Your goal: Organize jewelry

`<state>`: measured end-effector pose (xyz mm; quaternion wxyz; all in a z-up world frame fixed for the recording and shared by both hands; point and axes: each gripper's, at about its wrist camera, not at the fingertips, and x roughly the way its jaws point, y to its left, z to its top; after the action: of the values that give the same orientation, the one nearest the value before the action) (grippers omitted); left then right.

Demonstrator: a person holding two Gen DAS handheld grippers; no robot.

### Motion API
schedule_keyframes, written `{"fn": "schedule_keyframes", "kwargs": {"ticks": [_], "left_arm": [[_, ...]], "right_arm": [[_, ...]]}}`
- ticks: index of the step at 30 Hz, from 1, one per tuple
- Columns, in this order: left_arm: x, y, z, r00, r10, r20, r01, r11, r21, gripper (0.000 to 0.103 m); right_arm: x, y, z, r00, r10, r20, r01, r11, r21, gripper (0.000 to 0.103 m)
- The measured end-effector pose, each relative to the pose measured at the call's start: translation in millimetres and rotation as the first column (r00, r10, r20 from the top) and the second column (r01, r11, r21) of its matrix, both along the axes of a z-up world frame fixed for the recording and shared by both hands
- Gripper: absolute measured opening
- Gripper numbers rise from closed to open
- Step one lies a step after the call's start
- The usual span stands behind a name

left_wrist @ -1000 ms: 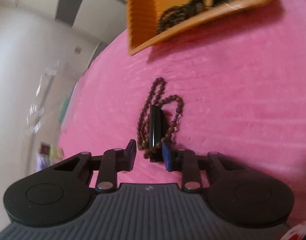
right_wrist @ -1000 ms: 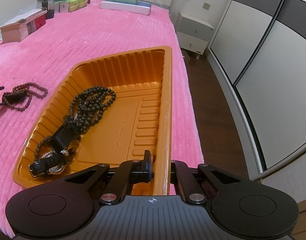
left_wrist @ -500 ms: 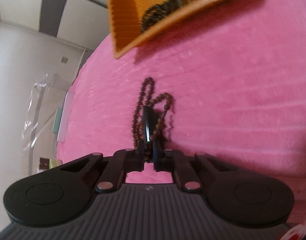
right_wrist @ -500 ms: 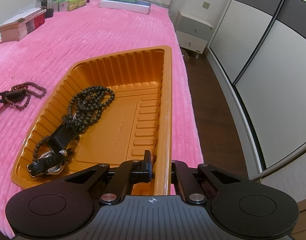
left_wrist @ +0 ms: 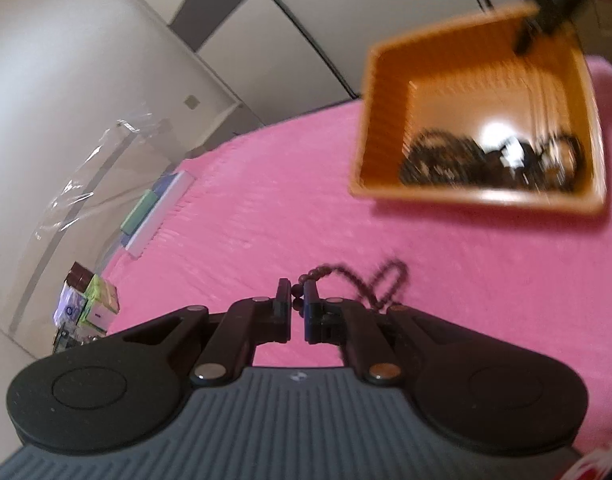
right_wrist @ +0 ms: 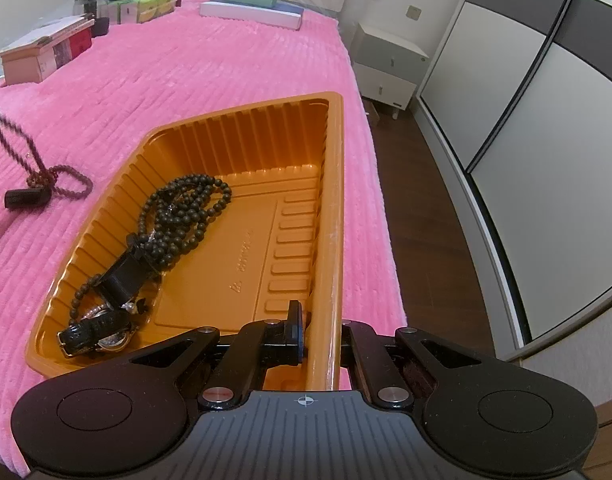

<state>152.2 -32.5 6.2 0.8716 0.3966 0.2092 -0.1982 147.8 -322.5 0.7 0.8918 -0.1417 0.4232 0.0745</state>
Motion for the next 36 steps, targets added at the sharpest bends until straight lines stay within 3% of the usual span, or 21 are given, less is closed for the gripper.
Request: {"fn": "schedule_keyframes", "kwargs": {"ticks": [12,17,22,27,32,33,36], "left_arm": [[9,25,71,0.997,0.072,0.038,-0.067,0.991,-0.119,0.000],[15,36,86,0.996,0.087,0.032,-0.081,0.986,-0.148,0.000],[16,49,60,0.989,0.121,-0.081,-0.134,0.974,-0.182,0.000],[-1,41,12,0.978,0.088,-0.188,-0.121,0.978,-0.171,0.007],[-17,37,-37,0.975,0.059,-0.213,-0.075,0.995,-0.068,0.016],[-16,40,-45,0.972,0.048,-0.230,-0.064,0.996,-0.060,0.021],[-16,45,-57,0.965,0.036,-0.261,-0.055,0.997,-0.063,0.023]], "right_arm": [[0,0,1,1.000,0.001,0.001,-0.001,1.000,-0.002,0.004],[-2,1,2,1.000,0.003,0.005,-0.003,1.000,-0.002,0.004],[-2,0,3,1.000,0.002,0.007,-0.002,1.000,-0.004,0.004],[-2,-1,2,1.000,0.001,0.004,-0.001,1.000,-0.006,0.004],[-2,-1,2,1.000,0.002,0.005,-0.002,1.000,-0.006,0.004],[-2,-1,2,1.000,0.002,0.005,-0.002,1.000,-0.007,0.004],[-2,-1,2,1.000,0.000,0.004,0.000,1.000,-0.008,0.004]]}}
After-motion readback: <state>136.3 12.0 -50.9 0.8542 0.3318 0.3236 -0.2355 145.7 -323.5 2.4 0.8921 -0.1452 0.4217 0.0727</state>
